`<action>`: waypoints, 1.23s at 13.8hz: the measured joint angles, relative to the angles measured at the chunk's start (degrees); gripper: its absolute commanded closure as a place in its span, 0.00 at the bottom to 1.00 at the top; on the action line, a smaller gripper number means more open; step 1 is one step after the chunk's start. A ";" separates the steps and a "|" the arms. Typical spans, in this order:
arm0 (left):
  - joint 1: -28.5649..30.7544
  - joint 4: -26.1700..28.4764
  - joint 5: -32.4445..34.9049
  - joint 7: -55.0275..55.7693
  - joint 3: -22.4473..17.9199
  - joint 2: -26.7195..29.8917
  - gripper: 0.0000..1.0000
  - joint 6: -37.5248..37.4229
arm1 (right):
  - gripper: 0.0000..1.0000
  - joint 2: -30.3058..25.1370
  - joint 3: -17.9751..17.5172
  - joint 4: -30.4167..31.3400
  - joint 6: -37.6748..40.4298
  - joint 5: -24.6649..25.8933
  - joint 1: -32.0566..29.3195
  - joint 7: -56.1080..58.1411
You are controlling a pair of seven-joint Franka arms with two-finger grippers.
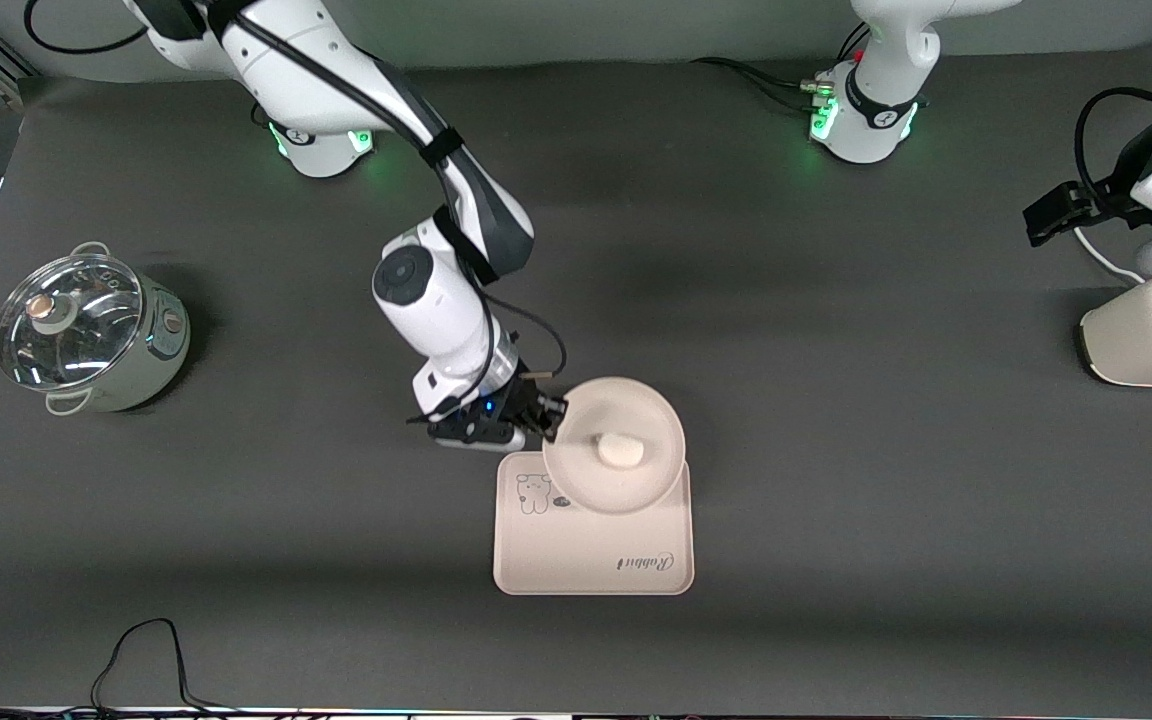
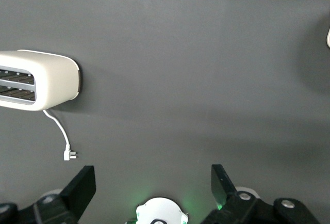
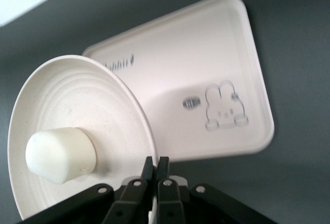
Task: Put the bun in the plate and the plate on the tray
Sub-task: 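Carry the plate with the right gripper onto the cream tray, then lower the plate onto the tray and open the right gripper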
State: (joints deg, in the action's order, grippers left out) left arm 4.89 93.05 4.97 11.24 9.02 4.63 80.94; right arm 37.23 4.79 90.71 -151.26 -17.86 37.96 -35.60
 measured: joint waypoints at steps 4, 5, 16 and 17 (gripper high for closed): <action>0.03 -0.97 -0.03 -0.14 -0.09 0.05 0.00 -0.58 | 1.00 6.95 -0.03 -8.04 0.65 -0.11 -2.10 0.00; 0.03 -1.17 -0.05 -0.15 -0.08 0.05 0.00 -0.58 | 1.00 8.42 -0.04 -8.86 0.65 -0.13 -2.21 0.00; 0.83 -2.28 -0.52 -0.64 -0.13 0.02 0.00 -0.82 | 0.00 18.51 -0.22 -12.73 -5.95 -0.24 -2.28 0.00; 0.80 -2.69 -0.56 -0.69 0.18 0.04 0.00 -0.82 | 0.00 18.52 -0.22 -12.75 -5.95 -0.24 -2.31 0.00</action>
State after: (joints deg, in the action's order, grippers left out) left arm 5.69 90.36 4.41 10.56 9.20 4.67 80.11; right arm 55.75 4.58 77.97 -157.21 -18.10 35.66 -35.61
